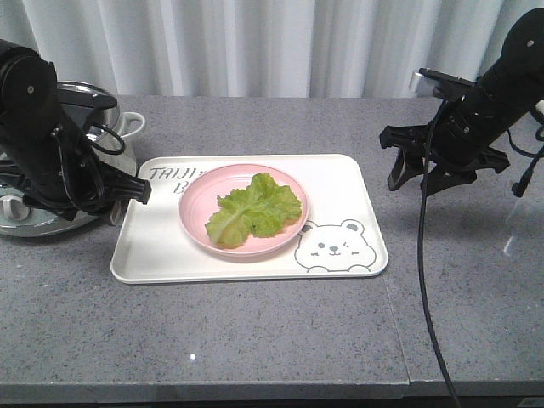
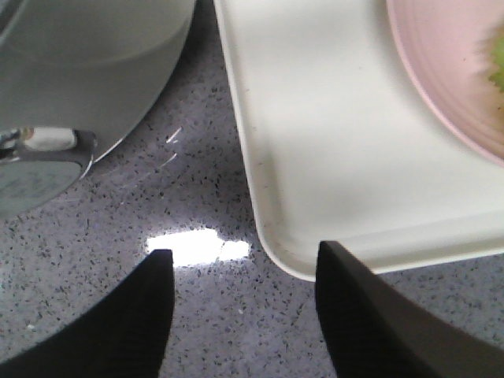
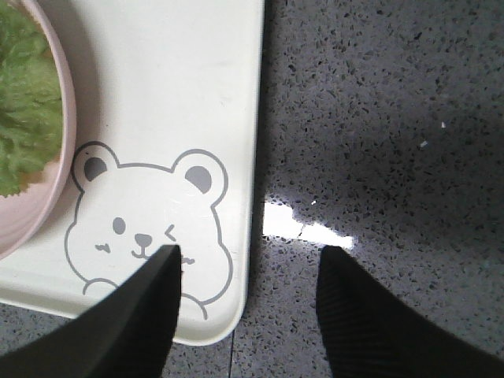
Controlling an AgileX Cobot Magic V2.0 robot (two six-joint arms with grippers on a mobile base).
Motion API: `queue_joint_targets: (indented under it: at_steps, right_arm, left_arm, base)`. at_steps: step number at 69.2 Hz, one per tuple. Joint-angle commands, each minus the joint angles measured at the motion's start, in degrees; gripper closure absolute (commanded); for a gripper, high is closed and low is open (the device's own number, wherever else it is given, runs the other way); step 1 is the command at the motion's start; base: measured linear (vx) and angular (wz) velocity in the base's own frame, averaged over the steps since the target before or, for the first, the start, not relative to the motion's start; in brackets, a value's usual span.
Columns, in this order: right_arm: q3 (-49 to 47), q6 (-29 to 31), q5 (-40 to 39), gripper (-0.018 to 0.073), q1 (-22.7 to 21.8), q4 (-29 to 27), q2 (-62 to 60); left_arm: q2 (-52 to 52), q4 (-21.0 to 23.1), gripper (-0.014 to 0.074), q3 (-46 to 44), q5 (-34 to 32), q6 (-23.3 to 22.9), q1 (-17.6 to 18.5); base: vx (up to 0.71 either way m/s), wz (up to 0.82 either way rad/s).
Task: Transfer vegetables to tray and serve
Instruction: 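Move both grippers down to the opposite short edges of the tray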
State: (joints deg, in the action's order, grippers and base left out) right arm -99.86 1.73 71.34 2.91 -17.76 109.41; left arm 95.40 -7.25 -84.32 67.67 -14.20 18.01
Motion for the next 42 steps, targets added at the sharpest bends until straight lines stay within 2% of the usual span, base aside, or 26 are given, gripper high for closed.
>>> queue_joint_targets:
  at_steps: [1, 42]
  right_arm:
    - [-1.3, 0.5, 2.5, 0.0181, 0.0, -1.2, -2.8]
    - [-1.3, 1.3, 2.5, 0.0181, 0.0, -3.0, -0.2]
  left_arm:
    - [-2.1, -0.1, 0.02, -1.2, -3.0, -0.8, -0.2]
    - [1.8, -0.1, 0.02, 0.0, -5.3, -0.8, -0.2]
  base:
    - [0.0, 0.0]
    - [0.0, 0.0]
